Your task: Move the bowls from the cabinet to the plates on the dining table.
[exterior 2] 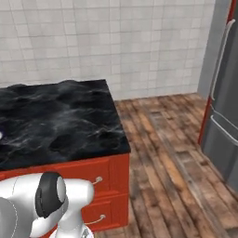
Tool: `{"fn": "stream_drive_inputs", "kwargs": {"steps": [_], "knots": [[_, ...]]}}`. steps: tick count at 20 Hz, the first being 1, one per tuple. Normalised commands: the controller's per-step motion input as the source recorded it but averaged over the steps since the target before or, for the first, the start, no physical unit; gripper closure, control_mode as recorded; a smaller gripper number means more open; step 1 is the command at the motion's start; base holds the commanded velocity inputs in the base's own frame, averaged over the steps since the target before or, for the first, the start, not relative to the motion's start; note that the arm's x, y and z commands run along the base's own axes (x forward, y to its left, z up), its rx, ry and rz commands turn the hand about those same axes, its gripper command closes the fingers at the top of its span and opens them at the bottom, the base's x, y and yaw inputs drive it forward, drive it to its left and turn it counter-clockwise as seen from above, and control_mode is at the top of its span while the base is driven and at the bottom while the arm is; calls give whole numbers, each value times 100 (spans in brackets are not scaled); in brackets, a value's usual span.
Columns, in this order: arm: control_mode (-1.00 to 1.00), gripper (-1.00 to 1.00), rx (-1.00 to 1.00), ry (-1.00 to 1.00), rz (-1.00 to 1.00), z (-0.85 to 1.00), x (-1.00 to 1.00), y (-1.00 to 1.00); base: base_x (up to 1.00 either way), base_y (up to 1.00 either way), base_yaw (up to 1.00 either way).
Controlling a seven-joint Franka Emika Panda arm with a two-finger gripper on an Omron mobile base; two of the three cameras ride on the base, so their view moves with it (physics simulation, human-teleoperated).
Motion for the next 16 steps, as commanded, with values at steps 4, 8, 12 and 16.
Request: {"fn": "stream_drive_inputs", "kwargs": {"steps": [4,8,12,16], "knots": [[100,100,0,0,0,0,0,0,0,5,48],[100,100,0,0,0,0,0,0,0,4,48],[100,100,0,0,0,0,0,0,-13,76,14],[100,100,0,0,0,0,0,0,-11,100,2]]}}
